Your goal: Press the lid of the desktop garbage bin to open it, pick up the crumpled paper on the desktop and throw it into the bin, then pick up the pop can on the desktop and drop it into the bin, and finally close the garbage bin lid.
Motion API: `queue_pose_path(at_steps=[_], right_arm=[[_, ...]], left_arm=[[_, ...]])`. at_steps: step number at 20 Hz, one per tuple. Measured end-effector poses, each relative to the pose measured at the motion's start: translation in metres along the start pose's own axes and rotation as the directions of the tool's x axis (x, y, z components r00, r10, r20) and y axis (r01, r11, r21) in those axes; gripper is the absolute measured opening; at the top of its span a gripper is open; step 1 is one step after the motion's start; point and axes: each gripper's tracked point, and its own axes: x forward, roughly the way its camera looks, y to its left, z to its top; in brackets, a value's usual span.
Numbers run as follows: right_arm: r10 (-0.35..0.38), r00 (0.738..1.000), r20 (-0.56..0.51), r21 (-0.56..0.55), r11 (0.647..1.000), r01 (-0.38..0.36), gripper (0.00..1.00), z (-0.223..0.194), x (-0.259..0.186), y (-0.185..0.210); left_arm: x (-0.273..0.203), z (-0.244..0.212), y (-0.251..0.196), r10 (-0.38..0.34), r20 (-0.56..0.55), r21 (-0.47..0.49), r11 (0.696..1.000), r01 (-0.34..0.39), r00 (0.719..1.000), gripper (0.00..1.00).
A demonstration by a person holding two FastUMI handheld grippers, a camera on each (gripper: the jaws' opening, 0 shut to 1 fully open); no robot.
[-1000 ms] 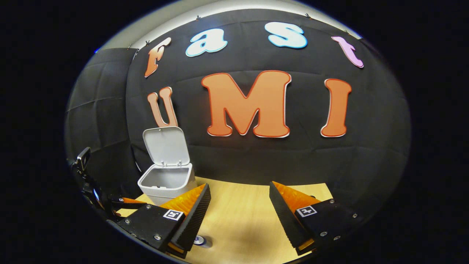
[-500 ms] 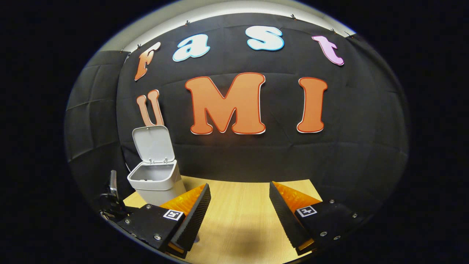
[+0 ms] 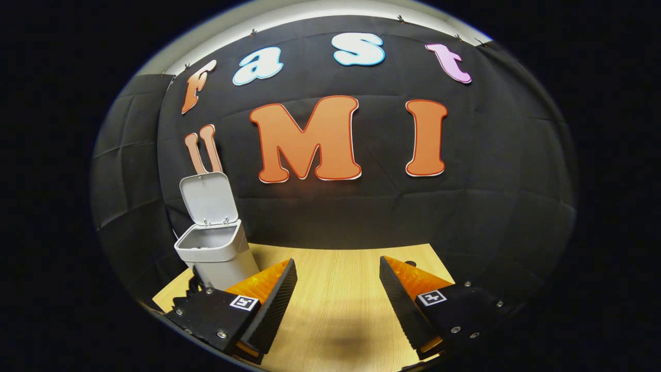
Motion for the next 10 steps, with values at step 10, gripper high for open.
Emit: queue_pose_path(at_steps=[10], right_arm=[[-0.149,0.984,0.096,0.058,0.988,0.144,0.95,-0.014,-0.006,-0.026]], left_arm=[[0.026,-0.016,0.021,0.052,-0.037,-0.096,0.994,-0.055,0.998,0.85]])
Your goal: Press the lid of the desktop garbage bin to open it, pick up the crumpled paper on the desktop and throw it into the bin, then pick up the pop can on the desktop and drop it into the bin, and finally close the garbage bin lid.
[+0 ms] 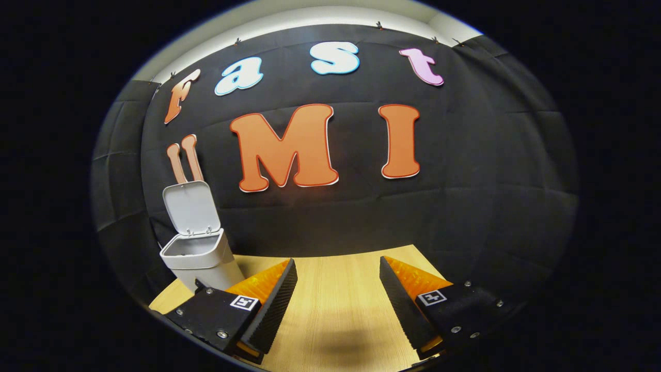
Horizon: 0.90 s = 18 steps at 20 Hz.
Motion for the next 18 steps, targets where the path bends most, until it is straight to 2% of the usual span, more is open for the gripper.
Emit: queue_pose_path(at_steps=[3,4,8,11,14,18], right_arm=[[-0.014,1.0,-0.019,0.005,1.0,0.014,0.96,-0.008,0.001,-0.002],[-0.012,1.0,-0.022,0.008,1.0,0.013,0.96,-0.01,0.001,-0.002],[-0.004,1.0,-0.01,-0.003,1.0,0.004,0.96,-0.007,0.001,0.0],[-0.012,1.0,0.018,-0.004,1.0,0.012,0.96,0.001,0.0,-0.003],[-0.021,0.999,0.039,-0.004,1.0,0.021,0.96,0.004,0.0,-0.003],[0.003,0.999,0.035,-0.004,1.0,-0.003,0.96,0.0,0.007,0.01]], left_arm=[[-0.011,0.004,0.0,0.002,0.024,0.006,1.0,-0.002,1.0,0.8],[-0.015,0.007,0.0,0.003,0.027,0.01,1.0,-0.004,1.0,0.84],[-0.045,0.039,-0.006,-0.021,0.064,0.013,1.0,0.021,0.998,0.84],[-0.09,0.074,-0.004,-0.037,0.094,0.015,0.999,0.035,0.995,0.83],[-0.144,0.113,0.004,-0.013,0.135,0.032,0.999,0.009,0.991,0.83],[-0.214,0.168,0.019,-0.011,0.205,-0.021,1.0,0.015,0.979,0.83]])
